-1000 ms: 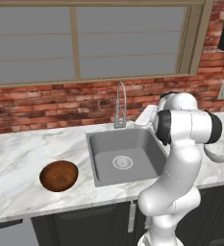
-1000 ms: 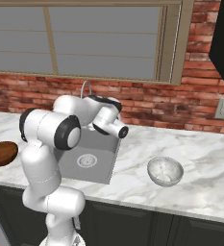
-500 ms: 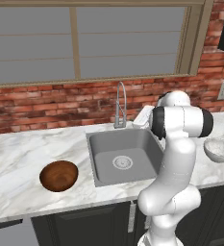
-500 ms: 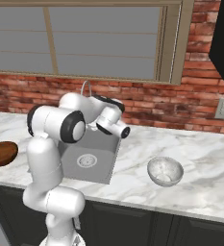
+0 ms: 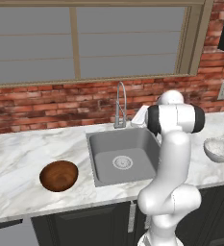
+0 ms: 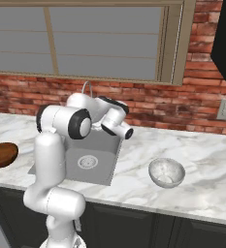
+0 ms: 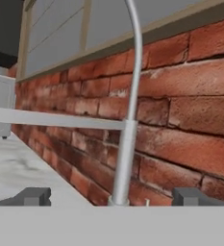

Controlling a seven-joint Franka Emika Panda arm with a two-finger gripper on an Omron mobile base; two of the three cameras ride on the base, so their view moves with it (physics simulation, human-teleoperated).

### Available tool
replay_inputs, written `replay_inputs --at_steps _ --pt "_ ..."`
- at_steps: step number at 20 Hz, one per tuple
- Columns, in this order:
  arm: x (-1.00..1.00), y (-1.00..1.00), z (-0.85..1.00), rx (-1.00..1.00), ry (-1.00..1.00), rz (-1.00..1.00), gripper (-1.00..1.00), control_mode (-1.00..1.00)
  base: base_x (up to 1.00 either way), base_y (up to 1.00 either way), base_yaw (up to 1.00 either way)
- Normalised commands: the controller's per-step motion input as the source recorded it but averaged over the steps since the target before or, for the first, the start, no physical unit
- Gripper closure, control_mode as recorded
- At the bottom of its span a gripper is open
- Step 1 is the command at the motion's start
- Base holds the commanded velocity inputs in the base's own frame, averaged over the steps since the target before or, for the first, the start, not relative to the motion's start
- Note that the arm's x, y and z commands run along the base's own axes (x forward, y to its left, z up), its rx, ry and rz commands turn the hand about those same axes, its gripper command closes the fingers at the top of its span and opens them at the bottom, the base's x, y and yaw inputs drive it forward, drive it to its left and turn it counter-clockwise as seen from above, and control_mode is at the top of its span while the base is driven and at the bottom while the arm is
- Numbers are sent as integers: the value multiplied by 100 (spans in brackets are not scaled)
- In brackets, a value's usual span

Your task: Rinse each bowl for a few seconds and place them down in the sink or on the counter.

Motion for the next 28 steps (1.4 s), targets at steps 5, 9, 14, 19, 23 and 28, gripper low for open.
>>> replay_inputs --at_steps 5,9,14,19,23,28 --pt "25 9 -11 4 0 1 -100 -100 0 0 0" --pt "20 11 -11 2 0 0 -100 -100 0 0 0" --pt "27 7 -7 2 0 0 -100 -100 0 0 0" --pt "30 0 -6 2 0 0 -100 -100 0 0 0" --pt "29 0 -9 3 0 0 -100 -100 0 0 0" --pt "29 0 -15 2 0 0 -100 -100 0 0 0"
